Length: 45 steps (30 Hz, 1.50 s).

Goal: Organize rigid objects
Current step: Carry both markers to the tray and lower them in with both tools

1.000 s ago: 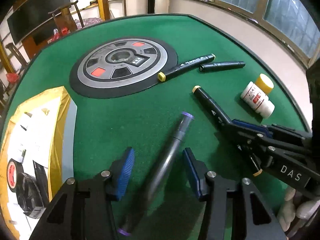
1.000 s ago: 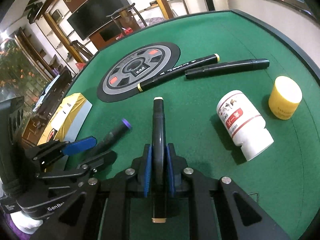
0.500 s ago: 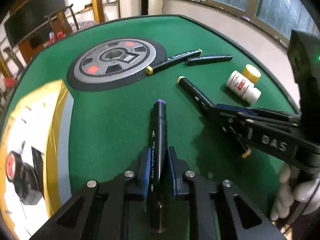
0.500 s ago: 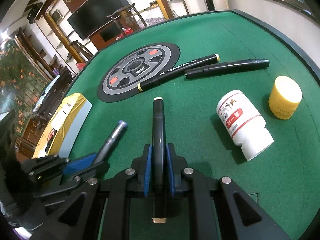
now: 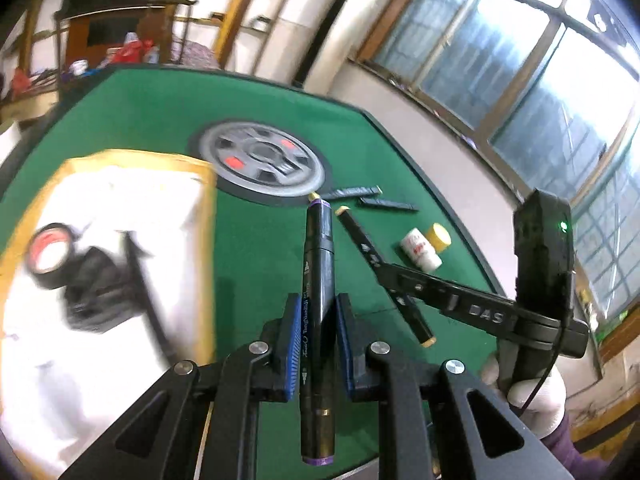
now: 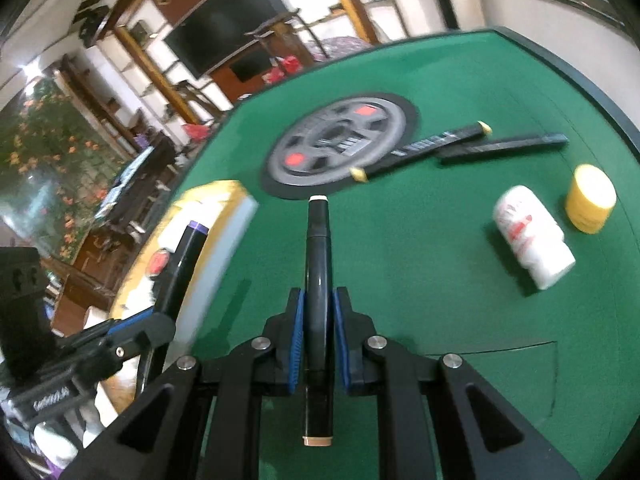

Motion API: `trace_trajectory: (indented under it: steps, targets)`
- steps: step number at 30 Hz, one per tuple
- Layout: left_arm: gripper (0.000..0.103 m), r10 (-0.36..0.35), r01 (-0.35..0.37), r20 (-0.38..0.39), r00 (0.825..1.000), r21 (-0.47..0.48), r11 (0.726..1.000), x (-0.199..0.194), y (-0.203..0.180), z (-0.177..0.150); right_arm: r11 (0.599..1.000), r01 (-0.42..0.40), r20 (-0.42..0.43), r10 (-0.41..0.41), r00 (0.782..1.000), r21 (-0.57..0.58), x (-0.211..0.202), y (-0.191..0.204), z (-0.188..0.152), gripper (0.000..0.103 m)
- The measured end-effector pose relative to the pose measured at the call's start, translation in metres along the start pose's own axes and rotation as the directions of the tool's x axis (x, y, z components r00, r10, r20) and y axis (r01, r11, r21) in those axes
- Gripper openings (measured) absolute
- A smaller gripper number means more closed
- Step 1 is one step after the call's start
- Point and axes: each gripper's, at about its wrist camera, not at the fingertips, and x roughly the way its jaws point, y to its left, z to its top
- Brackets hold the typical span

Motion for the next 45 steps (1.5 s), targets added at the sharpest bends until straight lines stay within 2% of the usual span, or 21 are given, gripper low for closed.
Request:
trace_trajectory:
  steps: [5, 10, 14, 19, 23, 26, 29, 30, 33, 35, 36, 37, 41, 43, 45]
  targets:
    - [0.016, 0.100, -0.097, 0.021, 0.995, -0.096, 0.991, -0.033, 0.045, -0.009, 0.993, -0.107, -0.039, 0.106, 0.994, -0.043, 0.000, 0.053, 0.002, 0.014]
    - [0.016, 0.162, -0.167, -0.039, 0.986, -0.203, 0.965, -0.029, 0.088, -0.025, 0.977, -0.207, -0.145, 0.197, 0.970, -0.059, 0.030, 0.105, -0.003, 0.015]
    - [0.016, 0.193, -0.209, -0.088, 0.977, -0.246, 0.947, -0.017, 0.105, -0.033, 0.971, -0.224, -0.218, 0.201, 0.955, -0.085, 0.059, 0.141, -0.013, 0.014]
    - [0.016, 0.241, -0.254, -0.082, 0.967, -0.242, 0.936, -0.016, 0.105, -0.031, 0.970, -0.213, -0.289, 0.171, 0.942, -0.119, 0.085, 0.168, -0.029, 0.014]
    - [0.016, 0.324, -0.330, -0.066, 0.944, -0.251, 0.910, -0.027, 0.118, -0.034, 0.968, -0.213, -0.302, 0.165, 0.939, -0.134, 0.087, 0.171, -0.037, 0.015]
    - [0.017, 0.313, -0.317, -0.063, 0.948, -0.293, 0.902, -0.040, 0.136, -0.039, 0.964, -0.219, -0.327, 0.161, 0.931, -0.151, 0.090, 0.175, -0.034, 0.015]
    - [0.018, 0.244, -0.246, -0.048, 0.969, -0.306, 0.920, -0.043, 0.135, -0.042, 0.960, -0.218, -0.359, 0.144, 0.922, -0.177, 0.095, 0.185, -0.037, 0.015]
    - [0.023, 0.239, -0.242, -0.047, 0.970, -0.305, 0.921, -0.046, 0.132, -0.043, 0.959, -0.209, -0.377, 0.124, 0.918, -0.192, 0.101, 0.190, -0.039, 0.015]
    - [0.027, 0.259, -0.252, -0.020, 0.966, -0.308, 0.917, -0.056, 0.129, -0.043, 0.956, -0.177, -0.388, 0.074, 0.918, -0.236, 0.109, 0.196, -0.043, 0.015]
    - [0.037, 0.253, -0.240, -0.001, 0.967, -0.322, 0.916, -0.064, 0.130, -0.043, 0.955, -0.168, -0.393, 0.061, 0.918, -0.245, 0.112, 0.199, -0.039, 0.015]
    - [0.046, 0.254, -0.235, 0.013, 0.967, -0.332, 0.913, -0.070, 0.131, -0.043, 0.956, -0.169, -0.399, 0.061, 0.915, -0.242, 0.114, 0.199, -0.038, 0.015]
    - [0.050, 0.254, -0.228, 0.033, 0.967, -0.340, 0.912, -0.077, 0.132, -0.043, 0.956, -0.169, -0.407, 0.059, 0.912, -0.241, 0.116, 0.200, -0.037, 0.015]
    - [0.050, 0.235, -0.179, 0.116, 0.965, -0.362, 0.915, -0.100, 0.130, -0.041, 0.947, -0.151, -0.431, 0.015, 0.902, -0.283, 0.120, 0.205, -0.034, 0.015]
    - [0.056, 0.225, -0.159, 0.145, 0.964, -0.365, 0.917, -0.108, 0.128, -0.040, 0.940, -0.115, -0.428, -0.037, 0.903, -0.323, 0.122, 0.209, -0.033, 0.015]
    - [0.058, 0.212, -0.141, 0.163, 0.964, -0.363, 0.921, -0.112, 0.128, -0.039, 0.928, -0.088, -0.433, -0.084, 0.898, -0.363, 0.127, 0.215, -0.033, 0.015]
